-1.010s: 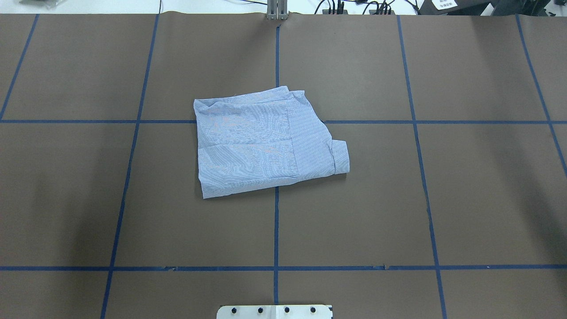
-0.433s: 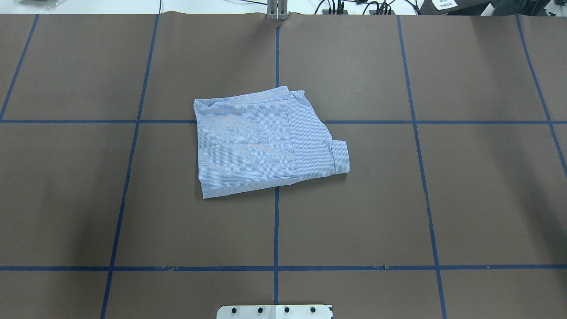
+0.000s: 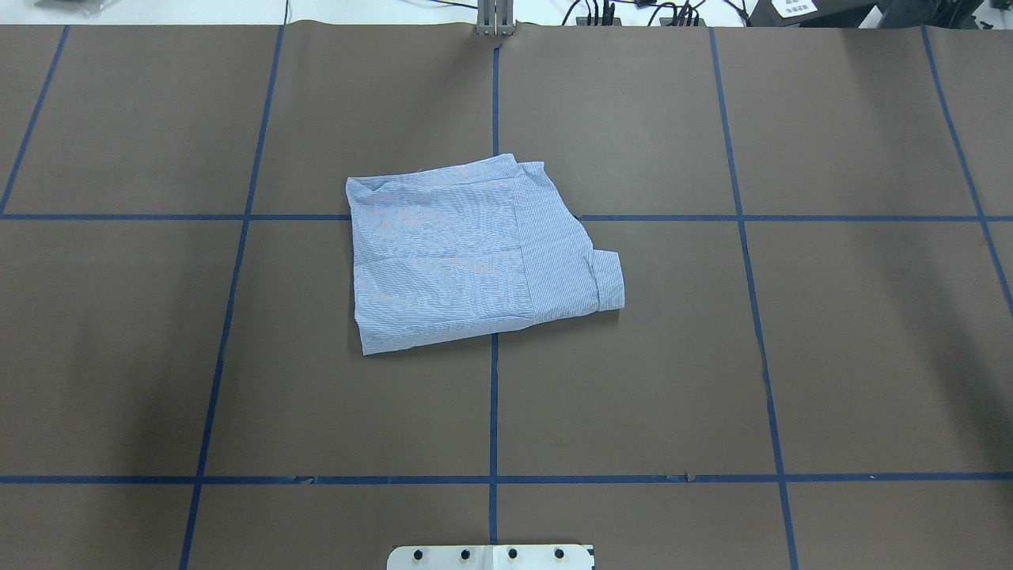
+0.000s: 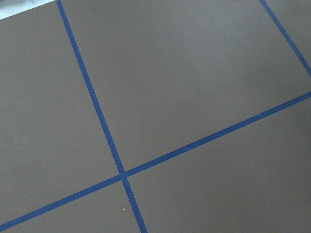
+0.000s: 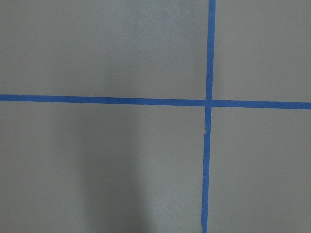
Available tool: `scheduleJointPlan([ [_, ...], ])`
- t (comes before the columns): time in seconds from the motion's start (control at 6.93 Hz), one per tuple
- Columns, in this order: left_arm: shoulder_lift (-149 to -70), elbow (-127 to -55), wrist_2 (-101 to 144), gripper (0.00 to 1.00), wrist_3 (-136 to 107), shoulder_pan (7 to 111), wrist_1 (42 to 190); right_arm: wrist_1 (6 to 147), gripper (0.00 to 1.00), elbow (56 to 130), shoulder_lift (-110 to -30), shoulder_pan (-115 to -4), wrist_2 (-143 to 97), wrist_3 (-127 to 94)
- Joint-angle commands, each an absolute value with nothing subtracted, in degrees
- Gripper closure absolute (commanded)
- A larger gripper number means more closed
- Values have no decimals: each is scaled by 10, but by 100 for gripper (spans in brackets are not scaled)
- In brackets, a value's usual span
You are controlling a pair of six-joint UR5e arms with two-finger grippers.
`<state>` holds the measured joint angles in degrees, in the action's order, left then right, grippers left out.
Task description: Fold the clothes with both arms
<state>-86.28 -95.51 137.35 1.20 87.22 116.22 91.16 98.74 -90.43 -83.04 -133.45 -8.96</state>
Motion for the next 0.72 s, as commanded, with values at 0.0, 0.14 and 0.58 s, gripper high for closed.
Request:
scheduleJointPlan([
  [0.0,-861,-955,1376,0,11,872,1168,891,0,971,-899,-831,-1336,-90],
  [0.14,-864,-953,1378,0,9,872,1168,882,0,968,-903,-831,-1339,-88],
  [0.58,-867,-950,1378,0,8,872,1168,881,0,967,-901,-833,-1336,-87],
])
